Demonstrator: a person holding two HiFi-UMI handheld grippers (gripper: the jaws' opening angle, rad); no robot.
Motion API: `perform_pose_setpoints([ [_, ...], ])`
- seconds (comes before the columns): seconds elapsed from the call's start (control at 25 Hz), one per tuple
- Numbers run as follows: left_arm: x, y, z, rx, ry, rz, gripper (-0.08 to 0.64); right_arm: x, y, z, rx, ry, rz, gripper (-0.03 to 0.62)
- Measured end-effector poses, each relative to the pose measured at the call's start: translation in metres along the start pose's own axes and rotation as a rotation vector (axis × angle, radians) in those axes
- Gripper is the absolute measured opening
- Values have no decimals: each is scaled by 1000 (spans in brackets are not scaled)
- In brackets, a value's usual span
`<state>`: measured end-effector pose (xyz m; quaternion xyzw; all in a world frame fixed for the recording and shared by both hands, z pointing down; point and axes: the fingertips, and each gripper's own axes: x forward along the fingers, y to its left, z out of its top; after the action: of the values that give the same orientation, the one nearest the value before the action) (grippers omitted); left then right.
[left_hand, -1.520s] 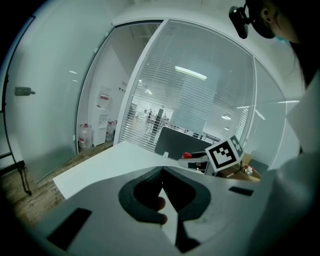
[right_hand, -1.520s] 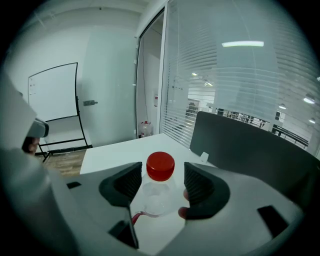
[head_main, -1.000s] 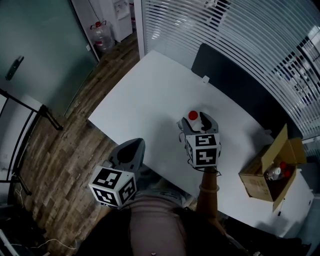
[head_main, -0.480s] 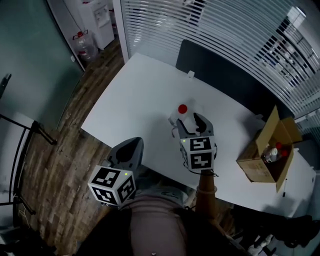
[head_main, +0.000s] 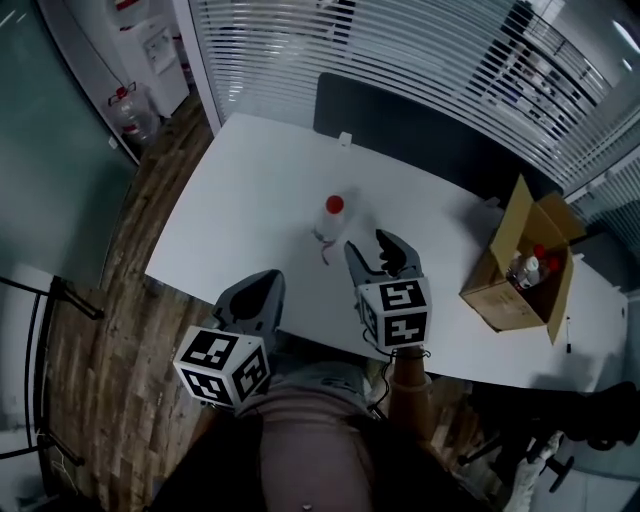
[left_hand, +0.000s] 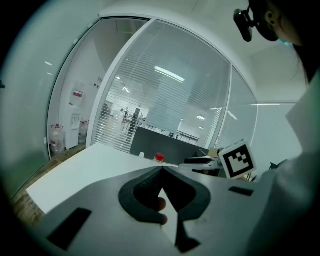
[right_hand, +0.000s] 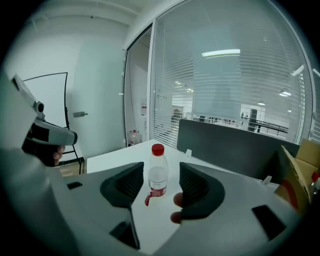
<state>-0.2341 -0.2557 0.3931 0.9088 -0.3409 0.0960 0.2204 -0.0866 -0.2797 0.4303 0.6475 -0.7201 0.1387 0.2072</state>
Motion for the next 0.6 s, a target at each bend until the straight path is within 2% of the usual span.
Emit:
perform_pose_setpoints([
  [0.32,-2,-29,-3,18,5,-32,9,-34,-11,-6,18,-30,-27,177],
  [0.6,-6,-50,-6,10,-11,13,9,-64,-21,-10,2,-60,-8,99],
])
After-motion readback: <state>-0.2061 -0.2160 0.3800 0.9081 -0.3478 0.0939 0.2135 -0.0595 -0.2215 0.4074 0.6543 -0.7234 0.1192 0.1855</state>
